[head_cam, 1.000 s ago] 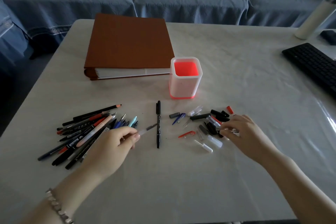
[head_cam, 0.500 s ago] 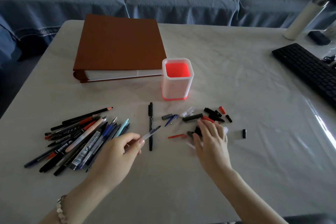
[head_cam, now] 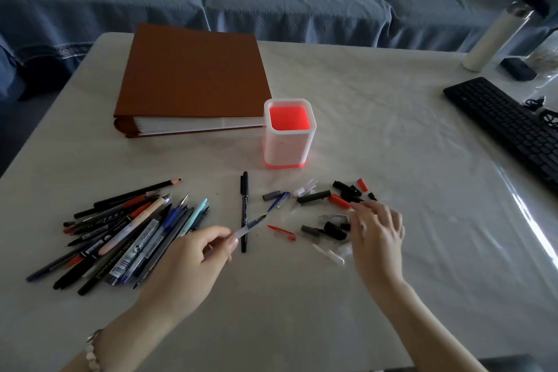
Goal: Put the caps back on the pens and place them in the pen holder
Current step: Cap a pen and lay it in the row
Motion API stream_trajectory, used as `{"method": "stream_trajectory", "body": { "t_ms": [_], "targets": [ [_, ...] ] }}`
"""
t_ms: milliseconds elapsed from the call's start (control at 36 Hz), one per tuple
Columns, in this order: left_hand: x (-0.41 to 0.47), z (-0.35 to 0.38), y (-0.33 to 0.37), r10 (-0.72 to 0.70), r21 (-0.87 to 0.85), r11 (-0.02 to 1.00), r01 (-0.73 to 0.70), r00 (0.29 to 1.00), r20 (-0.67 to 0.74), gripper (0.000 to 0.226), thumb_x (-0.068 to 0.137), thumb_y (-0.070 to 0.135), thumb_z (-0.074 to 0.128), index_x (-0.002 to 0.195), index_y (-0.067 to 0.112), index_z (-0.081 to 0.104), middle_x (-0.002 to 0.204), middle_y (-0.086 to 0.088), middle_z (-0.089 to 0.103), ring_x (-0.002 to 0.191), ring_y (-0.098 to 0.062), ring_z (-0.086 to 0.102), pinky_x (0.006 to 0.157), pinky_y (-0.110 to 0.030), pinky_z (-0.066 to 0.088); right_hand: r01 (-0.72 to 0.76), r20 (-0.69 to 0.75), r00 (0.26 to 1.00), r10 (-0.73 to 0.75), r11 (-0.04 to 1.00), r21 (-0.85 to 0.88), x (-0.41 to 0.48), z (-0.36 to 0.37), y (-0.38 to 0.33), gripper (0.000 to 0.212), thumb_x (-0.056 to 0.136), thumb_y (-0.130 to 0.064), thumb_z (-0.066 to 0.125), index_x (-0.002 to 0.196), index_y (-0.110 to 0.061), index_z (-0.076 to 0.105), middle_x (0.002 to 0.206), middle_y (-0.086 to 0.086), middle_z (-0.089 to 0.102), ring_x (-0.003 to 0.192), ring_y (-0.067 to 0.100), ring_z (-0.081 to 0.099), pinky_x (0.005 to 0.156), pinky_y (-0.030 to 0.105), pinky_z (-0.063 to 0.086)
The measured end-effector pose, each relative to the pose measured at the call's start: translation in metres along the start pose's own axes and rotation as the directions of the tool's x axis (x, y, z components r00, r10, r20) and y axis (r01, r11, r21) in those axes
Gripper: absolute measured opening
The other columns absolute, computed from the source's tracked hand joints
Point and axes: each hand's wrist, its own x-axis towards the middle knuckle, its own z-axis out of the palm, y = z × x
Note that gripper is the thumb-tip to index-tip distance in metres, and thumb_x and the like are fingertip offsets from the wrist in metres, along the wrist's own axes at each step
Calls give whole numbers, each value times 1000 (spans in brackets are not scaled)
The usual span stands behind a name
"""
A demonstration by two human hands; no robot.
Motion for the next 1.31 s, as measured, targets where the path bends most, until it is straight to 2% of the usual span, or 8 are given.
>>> {"method": "stream_trajectory", "body": {
  "t_ms": [83, 444, 583, 694, 778, 861, 1056, 1306],
  "targets": [
    [0, 1, 2, -10, 9, 1000, 10, 1000, 13, 20, 88, 26, 55, 69, 26, 62, 64, 16, 60, 46, -6, 43, 46, -17, 31, -40, 128, 990, 51, 995, -89, 18, -10, 7, 22, 86, -6, 54, 102, -11, 69, 108, 9, 61, 104, 31, 45, 87, 34, 33],
    [0, -2, 8, -13, 18, 1000, 12, 1000, 14, 20, 88, 26, 55, 70, 24, 62, 71, 13, 61, 51, -5, 45, 50, -17, 34, 227, 463, 886, -35, 903, -365, 55, -23, -5, 19, 93, -19, 44, 98, -15, 62, 101, 1, 56, 102, 21, 50, 67, 28, 39],
    [-1, -2, 10, 7, -17, 1000, -7, 1000, -8, 21, 88, 33, 55, 70, 24, 62, 71, 9, 63, 52, -7, 48, 51, -22, 38, -95, 272, 960, 65, 991, 99, 50, -34, -30, 9, 84, -15, 58, 82, -8, 63, 79, 4, 61, 74, 23, 54, 62, 29, 42],
    [-2, 0, 14, 10, -106, 994, -10, 1000, -2, 14, 87, 25, 58, 76, 24, 66, 66, 15, 63, 55, -4, 53, 53, -16, 40, -348, 351, 923, 155, 727, 593, 35, -44, -66, 13, 84, -5, 59, 94, -13, 63, 70, 2, 66, 55, 10, 60, 51, 14, 50],
    [-2, 0, 19, 33, -156, 987, -32, 999, 7, 12, 87, 24, 58, 78, 23, 67, 62, 17, 60, 50, -2, 47, 50, -11, 34, -465, 433, 883, 182, 469, 751, 24, -50, -88, 16, 88, -4, 55, 96, -15, 63, 64, 0, 68, 53, 4, 61, 54, 12, 50],
    [-2, -2, 21, 62, -186, 981, -62, 998, -5, 11, 87, 30, 59, 80, 25, 67, 64, 14, 62, 56, -7, 53, 54, -18, 42, -489, 465, 872, 156, 353, 798, 17, -53, -100, 14, 87, -6, 55, 88, -13, 67, 63, -2, 70, 58, 4, 63, 57, 13, 51],
    [-5, -4, 24, 118, -208, 971, -120, 993, -22, 17, 77, 42, 53, 80, 31, 66, 70, 6, 64, 64, -23, 57, 60, -33, 45, -476, 482, 870, 107, 439, 762, 14, -55, -109, 16, 85, -7, 58, 84, -19, 68, 65, 0, 70, 58, 6, 62, 60, 15, 52],
    [-4, -3, 23, 173, -143, 974, -176, 984, -34, 20, 77, 41, 55, 85, 28, 68, 74, 10, 65, 61, -13, 57, 56, -18, 43, -491, 562, 827, 12, 502, 712, 7, -54, -114, 17, 83, -6, 60, 78, -20, 68, 56, -1, 68, 54, 9, 62, 64, 24, 54]
  ]
}}
